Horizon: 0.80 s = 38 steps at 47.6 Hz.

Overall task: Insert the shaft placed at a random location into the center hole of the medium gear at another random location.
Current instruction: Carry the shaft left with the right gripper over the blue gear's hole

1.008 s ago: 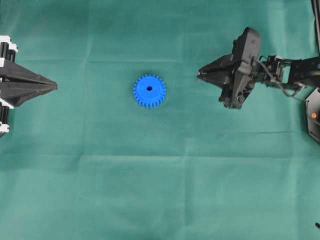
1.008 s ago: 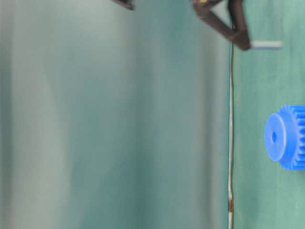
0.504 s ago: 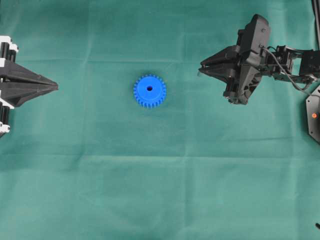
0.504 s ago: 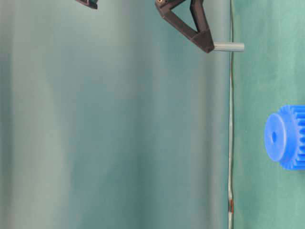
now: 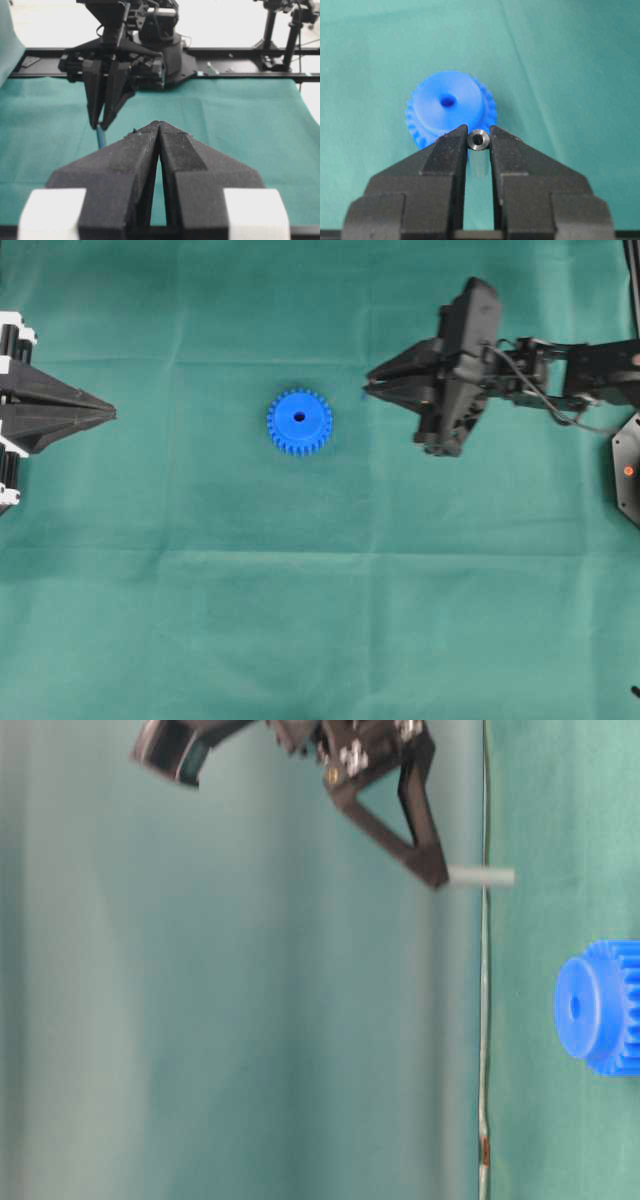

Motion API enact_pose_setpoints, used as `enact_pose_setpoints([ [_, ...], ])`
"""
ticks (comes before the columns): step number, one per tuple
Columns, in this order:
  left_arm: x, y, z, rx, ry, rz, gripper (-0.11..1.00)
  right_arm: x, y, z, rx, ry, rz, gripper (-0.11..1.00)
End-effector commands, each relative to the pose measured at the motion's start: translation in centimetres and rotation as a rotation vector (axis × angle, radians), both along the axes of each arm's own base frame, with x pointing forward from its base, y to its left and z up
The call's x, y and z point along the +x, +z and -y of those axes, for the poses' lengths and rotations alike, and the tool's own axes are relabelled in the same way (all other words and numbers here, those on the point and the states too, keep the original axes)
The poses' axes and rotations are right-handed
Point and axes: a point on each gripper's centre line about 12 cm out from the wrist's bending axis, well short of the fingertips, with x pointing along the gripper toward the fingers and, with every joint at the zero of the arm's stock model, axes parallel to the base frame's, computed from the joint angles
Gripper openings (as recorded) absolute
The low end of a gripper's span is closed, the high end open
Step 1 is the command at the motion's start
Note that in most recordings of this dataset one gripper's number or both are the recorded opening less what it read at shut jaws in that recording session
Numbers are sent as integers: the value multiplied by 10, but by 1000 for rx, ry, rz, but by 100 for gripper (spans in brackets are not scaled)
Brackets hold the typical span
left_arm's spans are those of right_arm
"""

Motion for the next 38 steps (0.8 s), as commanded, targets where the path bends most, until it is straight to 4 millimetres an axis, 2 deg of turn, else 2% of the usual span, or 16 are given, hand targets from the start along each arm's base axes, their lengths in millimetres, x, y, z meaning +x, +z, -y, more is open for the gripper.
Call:
enact_pose_setpoints([
  [1, 3, 9, 0, 3, -2, 20, 0, 22, 15, -1, -13, 15, 54, 14],
  [11, 3, 9, 1, 3, -4, 21, 0, 55, 14, -3, -20, 36, 60, 14],
  [17, 2, 9, 1, 3, -4, 18, 0, 66, 12, -4, -20, 41, 62, 14],
  [38, 2, 8, 1, 3, -4, 14, 0, 72, 8, -4, -19, 42, 56, 14],
])
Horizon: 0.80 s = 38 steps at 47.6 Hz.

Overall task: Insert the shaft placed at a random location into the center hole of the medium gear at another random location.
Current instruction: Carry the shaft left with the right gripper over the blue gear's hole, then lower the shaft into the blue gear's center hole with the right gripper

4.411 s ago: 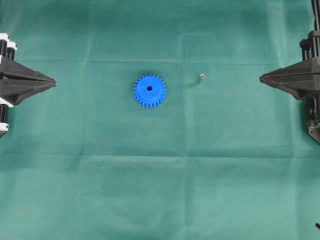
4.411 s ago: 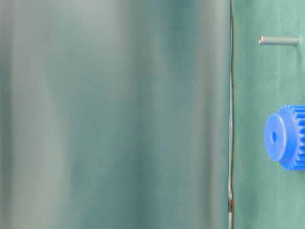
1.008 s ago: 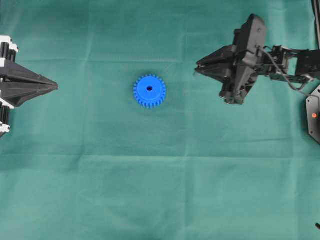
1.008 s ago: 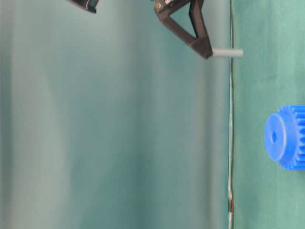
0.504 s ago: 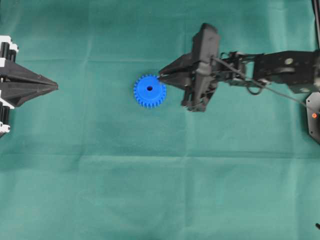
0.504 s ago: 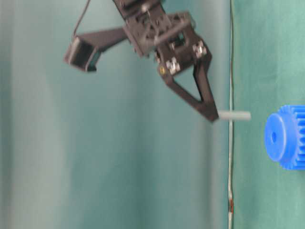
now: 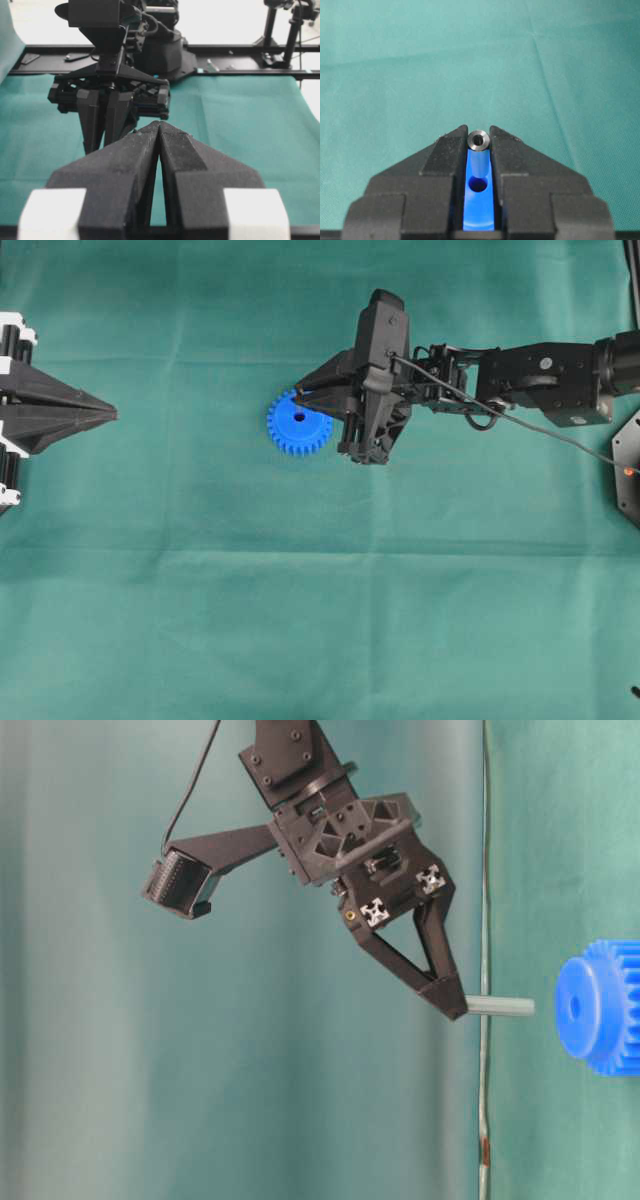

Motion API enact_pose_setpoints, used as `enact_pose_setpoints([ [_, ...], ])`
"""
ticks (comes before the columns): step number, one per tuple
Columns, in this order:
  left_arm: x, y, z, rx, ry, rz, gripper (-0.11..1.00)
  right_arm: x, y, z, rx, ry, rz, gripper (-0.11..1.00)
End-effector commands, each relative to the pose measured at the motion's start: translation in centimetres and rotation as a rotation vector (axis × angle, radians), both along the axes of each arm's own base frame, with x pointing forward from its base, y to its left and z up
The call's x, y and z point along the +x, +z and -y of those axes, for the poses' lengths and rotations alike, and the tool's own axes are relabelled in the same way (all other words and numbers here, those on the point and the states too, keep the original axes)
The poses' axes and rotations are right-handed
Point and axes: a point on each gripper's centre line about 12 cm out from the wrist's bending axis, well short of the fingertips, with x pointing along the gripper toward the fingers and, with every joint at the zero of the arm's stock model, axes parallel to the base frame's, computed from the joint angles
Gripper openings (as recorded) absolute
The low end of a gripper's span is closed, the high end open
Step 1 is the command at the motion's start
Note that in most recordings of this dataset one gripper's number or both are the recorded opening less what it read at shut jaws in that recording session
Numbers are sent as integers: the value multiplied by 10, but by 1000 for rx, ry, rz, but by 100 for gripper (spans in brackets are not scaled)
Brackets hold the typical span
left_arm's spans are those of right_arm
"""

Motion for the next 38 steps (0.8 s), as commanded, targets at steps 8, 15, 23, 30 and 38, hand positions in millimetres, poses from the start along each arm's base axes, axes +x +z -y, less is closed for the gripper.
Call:
enact_pose_setpoints([
  [8, 3, 9, 0, 3, -2, 23, 0, 7, 11, 1, -11, 2, 39, 14],
  [15, 2, 10, 0, 3, -2, 25, 0, 10, 0, 1, -6, 2, 16, 14],
  [23, 3, 9, 0, 3, -1, 23, 0, 12, -11, 1, -1, 0, -5, 14],
  [30, 3, 9, 0, 3, -2, 23, 0, 13, -16, 1, 1, 0, -11, 14],
  [38, 3, 9, 0, 6, -2, 23, 0, 12, -21, 1, 5, -2, -24, 14],
])
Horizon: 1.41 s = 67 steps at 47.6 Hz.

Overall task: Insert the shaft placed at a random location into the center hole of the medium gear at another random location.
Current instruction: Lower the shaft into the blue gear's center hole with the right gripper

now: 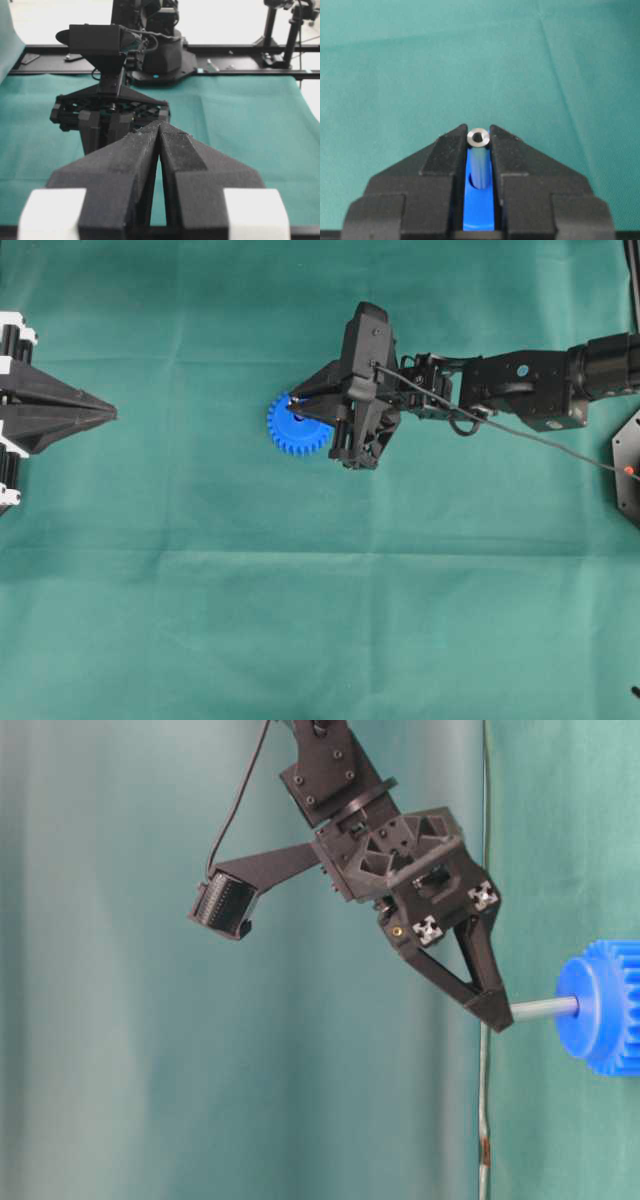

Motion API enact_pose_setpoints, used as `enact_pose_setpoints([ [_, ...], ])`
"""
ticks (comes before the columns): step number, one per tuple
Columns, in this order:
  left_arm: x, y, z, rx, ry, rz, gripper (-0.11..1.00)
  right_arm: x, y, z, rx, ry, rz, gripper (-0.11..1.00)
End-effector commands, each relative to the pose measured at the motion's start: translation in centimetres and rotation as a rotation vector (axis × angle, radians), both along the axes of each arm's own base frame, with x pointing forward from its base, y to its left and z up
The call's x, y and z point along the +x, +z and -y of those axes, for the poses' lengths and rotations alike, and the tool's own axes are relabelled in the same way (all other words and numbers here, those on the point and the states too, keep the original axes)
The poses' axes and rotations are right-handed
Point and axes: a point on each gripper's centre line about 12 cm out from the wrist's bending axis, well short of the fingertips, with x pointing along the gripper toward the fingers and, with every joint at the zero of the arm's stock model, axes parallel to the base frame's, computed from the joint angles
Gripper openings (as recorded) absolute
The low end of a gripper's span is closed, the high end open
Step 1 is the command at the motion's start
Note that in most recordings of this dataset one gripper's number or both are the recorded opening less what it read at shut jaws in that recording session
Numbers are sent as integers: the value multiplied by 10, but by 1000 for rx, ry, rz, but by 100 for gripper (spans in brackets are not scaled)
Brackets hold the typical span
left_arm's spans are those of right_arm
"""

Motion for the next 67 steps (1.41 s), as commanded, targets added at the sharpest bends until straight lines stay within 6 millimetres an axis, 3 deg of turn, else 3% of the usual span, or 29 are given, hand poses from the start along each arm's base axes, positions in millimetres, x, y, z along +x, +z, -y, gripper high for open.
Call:
enact_pose_setpoints([
  [1, 3, 9, 0, 4, -2, 23, 0, 3, 5, 1, -2, -2, 12, 14],
  [67, 3, 8, 1, 8, -4, 15, 0, 10, -14, 1, 1, 0, -15, 14],
])
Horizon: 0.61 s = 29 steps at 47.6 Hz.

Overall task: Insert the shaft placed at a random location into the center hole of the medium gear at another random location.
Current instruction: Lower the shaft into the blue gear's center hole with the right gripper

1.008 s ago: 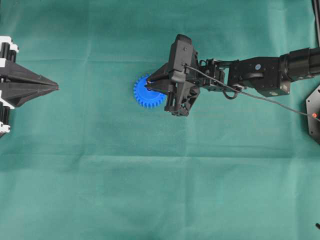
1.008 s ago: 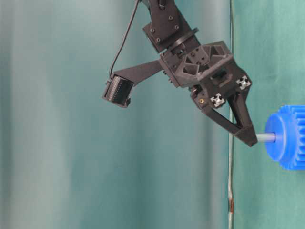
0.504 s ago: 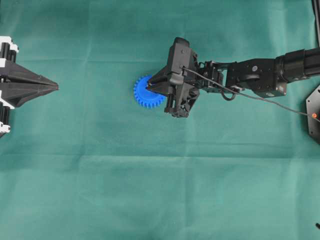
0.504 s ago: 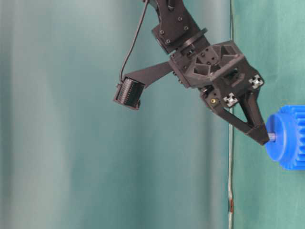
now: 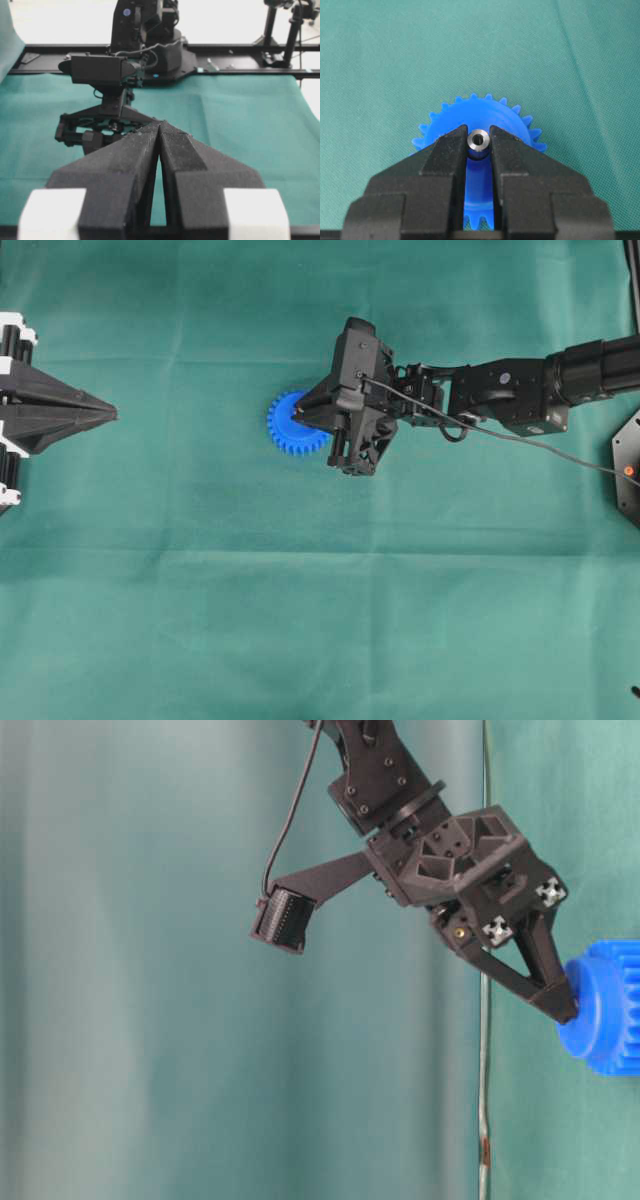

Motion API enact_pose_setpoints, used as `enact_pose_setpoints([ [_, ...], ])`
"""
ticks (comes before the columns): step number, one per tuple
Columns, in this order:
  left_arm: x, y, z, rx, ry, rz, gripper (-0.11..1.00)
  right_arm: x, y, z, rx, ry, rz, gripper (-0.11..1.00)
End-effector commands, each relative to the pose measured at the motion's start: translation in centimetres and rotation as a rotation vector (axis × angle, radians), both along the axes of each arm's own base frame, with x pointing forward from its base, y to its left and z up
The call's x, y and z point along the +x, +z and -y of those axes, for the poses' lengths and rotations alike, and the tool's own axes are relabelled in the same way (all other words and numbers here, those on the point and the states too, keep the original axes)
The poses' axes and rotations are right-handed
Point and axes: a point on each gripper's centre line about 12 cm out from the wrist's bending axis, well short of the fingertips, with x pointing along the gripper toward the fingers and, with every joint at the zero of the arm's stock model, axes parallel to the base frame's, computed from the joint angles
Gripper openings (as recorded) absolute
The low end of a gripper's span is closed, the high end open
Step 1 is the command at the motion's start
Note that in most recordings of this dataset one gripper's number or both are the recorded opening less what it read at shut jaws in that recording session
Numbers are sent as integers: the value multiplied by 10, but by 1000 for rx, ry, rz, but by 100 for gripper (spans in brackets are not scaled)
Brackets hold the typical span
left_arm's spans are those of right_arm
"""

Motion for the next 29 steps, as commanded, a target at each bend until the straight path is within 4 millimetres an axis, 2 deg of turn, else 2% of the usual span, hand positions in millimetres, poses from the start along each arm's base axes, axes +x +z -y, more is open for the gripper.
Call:
enact_pose_setpoints([
  [1, 3, 9, 0, 4, -2, 20, 0, 8, 14, 1, -10, 1, 53, 14],
  [17, 3, 9, 1, 4, -4, 18, 0, 8, 14, 1, -8, 0, 48, 15],
  [19, 3, 9, 0, 6, -2, 18, 0, 8, 14, 1, -8, 0, 48, 18],
  [23, 3, 9, 0, 4, -2, 18, 0, 8, 15, 0, -8, 2, 50, 32],
  [29, 3, 9, 1, 3, -4, 18, 0, 8, 15, 1, -8, 0, 55, 69],
])
